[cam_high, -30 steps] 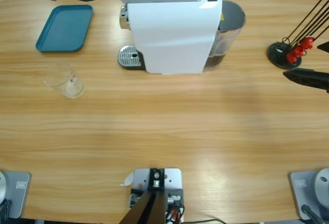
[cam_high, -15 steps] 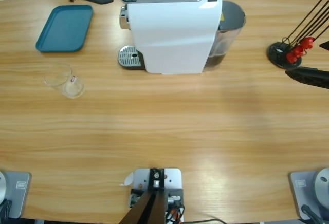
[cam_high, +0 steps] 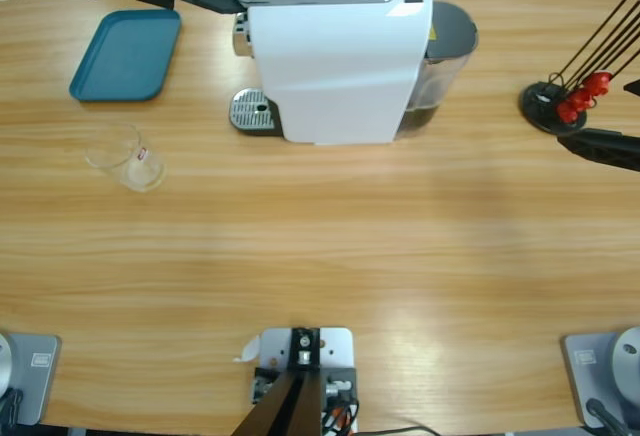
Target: Pour coffee
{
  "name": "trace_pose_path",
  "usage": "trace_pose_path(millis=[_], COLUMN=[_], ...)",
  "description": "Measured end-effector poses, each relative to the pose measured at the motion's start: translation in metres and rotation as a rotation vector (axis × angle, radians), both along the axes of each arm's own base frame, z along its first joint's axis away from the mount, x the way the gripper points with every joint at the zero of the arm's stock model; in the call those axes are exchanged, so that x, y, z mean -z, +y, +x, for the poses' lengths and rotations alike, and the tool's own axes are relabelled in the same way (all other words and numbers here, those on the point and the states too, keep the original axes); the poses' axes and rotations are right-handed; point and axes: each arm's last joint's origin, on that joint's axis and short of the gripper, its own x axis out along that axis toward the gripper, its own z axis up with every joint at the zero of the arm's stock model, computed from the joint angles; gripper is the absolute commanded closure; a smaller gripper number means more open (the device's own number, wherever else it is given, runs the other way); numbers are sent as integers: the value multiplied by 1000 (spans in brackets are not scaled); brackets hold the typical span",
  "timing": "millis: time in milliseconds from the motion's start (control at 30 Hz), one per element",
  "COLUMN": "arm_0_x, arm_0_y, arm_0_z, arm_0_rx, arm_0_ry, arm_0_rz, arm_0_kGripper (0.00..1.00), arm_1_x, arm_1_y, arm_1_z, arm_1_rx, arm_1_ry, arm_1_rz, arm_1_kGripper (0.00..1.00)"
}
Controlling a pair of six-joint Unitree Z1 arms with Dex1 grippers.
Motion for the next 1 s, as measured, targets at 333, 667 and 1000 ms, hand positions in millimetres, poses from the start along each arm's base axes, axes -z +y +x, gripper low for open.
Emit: trace_pose_path(millis=[333, 667, 1000], arm_0_x=[-6, -6, -4], arm_0_y=[5, 6, 8], arm_0_z=[-1, -1, -1], arm_0_rx=[-63, -67, -72], arm_0_ry=[-52, -62, -62], arm_0_rz=[45, 51, 57], arm_0_kGripper=[867, 998, 1000], arm_1_x=[0, 0, 0], arm_1_y=[0, 0, 0], arm_1_z=[0, 0, -1], arm_1_rx=[0, 0, 0], arm_1_ry=[0, 0, -2], arm_1_rz=[0, 0, 1], arm_1_kGripper=[27, 27, 36])
